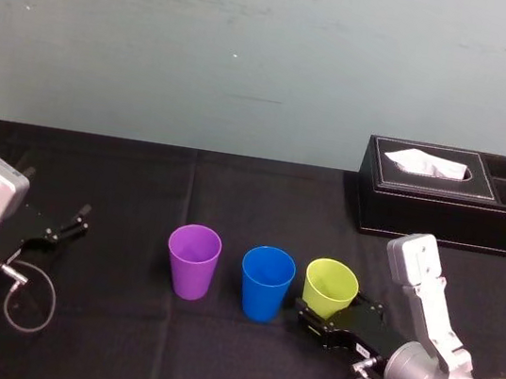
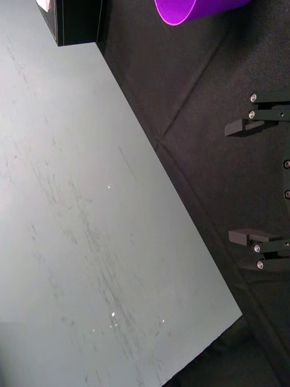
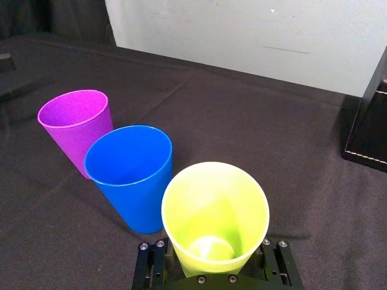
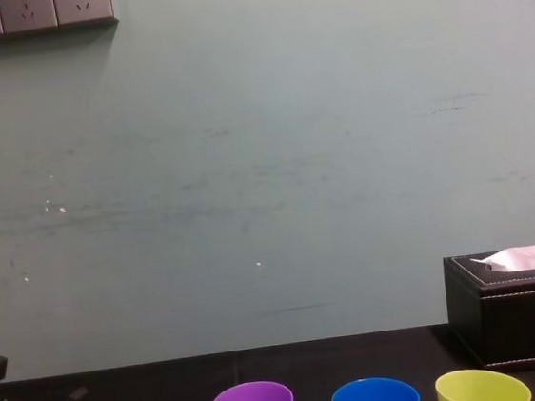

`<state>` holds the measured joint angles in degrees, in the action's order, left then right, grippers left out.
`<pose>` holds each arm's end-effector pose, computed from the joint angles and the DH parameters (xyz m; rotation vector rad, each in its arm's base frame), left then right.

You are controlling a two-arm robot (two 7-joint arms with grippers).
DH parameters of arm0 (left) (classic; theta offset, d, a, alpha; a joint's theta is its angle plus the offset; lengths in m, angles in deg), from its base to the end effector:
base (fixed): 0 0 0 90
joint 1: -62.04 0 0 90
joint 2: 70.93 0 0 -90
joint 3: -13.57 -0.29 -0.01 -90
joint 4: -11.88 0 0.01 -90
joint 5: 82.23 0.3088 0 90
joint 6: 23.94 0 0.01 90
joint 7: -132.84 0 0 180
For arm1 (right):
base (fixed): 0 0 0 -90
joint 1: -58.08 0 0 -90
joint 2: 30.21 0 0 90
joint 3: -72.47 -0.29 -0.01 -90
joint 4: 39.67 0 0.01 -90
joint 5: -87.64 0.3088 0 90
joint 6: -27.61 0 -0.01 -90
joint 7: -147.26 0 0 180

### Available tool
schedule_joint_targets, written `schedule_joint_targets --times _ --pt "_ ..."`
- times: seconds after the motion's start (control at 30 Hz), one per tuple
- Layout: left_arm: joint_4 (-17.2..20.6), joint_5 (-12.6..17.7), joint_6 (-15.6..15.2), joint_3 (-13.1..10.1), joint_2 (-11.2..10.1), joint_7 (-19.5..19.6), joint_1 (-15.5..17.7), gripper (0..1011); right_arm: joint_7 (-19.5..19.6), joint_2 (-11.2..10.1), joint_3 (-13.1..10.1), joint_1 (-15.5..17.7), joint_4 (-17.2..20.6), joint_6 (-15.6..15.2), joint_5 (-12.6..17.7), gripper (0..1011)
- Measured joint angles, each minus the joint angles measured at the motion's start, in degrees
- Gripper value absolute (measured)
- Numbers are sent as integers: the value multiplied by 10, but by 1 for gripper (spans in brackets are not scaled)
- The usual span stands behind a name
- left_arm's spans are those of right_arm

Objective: Stack the three plastic cups sequentially using one hand.

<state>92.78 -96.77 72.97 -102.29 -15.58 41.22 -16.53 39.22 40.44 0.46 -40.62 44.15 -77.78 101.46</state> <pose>0.3581 0.0827 -0.3023 0.3046 -0.2852 1.2480 0.3587 -0.0162 -0.3004 -0.3290 0.1575 -1.0014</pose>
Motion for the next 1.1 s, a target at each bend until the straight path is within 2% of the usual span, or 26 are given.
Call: schedule_joint_targets --times 0.23,0.37,0.5,0.6,0.77,0.97,1.1 --pt "0 0 0 0 0 0 0 1000 5 -12 6 3 25 1 -20 706" --pt "0 0 0 0 0 0 0 1000 3 -18 0 1 46 -13 -24 706" --pt "0 0 0 0 0 0 0 1000 -7 -20 -11 -6 60 -34 -9 706" --pt "0 0 0 0 0 0 0 1000 -18 -22 -22 -15 72 -56 14 705" --pt "0 0 0 0 0 0 0 1000 -26 -26 -28 -29 87 -75 36 706" --pt "0 0 0 0 0 0 0 1000 -32 -30 -20 -49 103 -89 44 706" --pt "0 0 0 0 0 0 0 1000 -34 -29 -1 -67 111 -95 45 705"
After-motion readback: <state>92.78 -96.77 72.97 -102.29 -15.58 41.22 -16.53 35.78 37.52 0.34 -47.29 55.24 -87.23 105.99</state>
